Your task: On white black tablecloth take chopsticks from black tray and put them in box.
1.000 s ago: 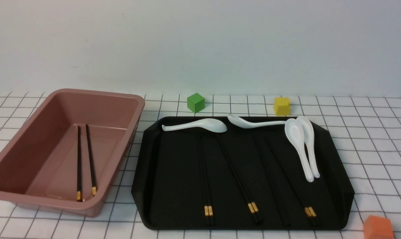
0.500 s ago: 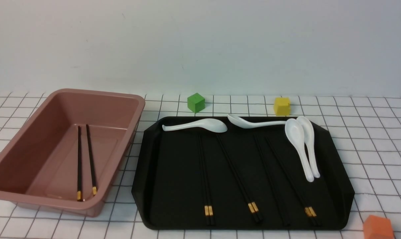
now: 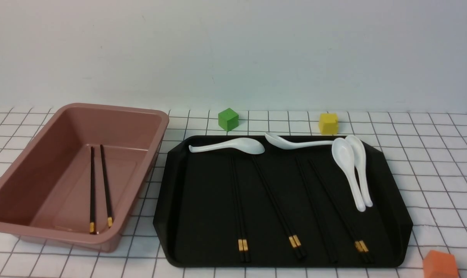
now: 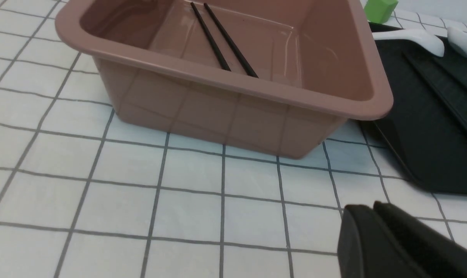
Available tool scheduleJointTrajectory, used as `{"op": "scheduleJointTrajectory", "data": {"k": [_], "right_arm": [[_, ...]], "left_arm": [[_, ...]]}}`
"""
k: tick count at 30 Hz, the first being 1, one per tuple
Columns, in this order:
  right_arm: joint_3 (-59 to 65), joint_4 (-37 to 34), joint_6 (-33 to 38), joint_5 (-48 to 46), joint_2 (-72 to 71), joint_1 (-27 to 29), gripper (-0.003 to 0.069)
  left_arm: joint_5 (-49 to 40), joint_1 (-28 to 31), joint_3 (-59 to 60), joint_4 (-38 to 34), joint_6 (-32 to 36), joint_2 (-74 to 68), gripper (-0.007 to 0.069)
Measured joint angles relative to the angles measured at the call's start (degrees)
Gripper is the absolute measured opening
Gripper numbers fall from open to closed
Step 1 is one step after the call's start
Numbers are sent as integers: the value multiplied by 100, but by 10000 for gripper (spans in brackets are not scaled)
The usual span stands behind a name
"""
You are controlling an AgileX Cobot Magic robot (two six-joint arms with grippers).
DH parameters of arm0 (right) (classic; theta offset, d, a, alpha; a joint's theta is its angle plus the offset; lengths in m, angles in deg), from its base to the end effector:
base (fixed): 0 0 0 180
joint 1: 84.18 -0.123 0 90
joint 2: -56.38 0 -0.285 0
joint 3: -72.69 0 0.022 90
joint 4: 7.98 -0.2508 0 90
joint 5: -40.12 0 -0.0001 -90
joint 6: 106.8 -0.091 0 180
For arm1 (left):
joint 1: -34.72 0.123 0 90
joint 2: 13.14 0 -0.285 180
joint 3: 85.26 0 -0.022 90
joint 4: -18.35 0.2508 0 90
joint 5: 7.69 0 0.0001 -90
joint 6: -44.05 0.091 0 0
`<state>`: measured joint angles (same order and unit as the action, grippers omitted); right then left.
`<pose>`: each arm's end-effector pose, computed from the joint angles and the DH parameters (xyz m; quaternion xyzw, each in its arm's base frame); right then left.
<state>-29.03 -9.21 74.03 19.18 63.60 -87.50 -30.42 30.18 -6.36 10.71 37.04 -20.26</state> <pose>0.0527 0.0038 0.1746 -0.0233 0.8006 0.0221 0.5984 0.0514 -0.0088 0.1686 -0.0524 0.8101 -0.1149 0.5725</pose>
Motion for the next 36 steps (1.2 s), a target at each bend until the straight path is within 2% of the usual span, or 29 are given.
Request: {"op": "scheduleJointTrajectory", "data": {"k": [36], "right_arm": [[0, 0, 0, 0, 0, 0, 239]], "left_arm": [[0, 0, 0, 5, 0, 0, 73]]}}
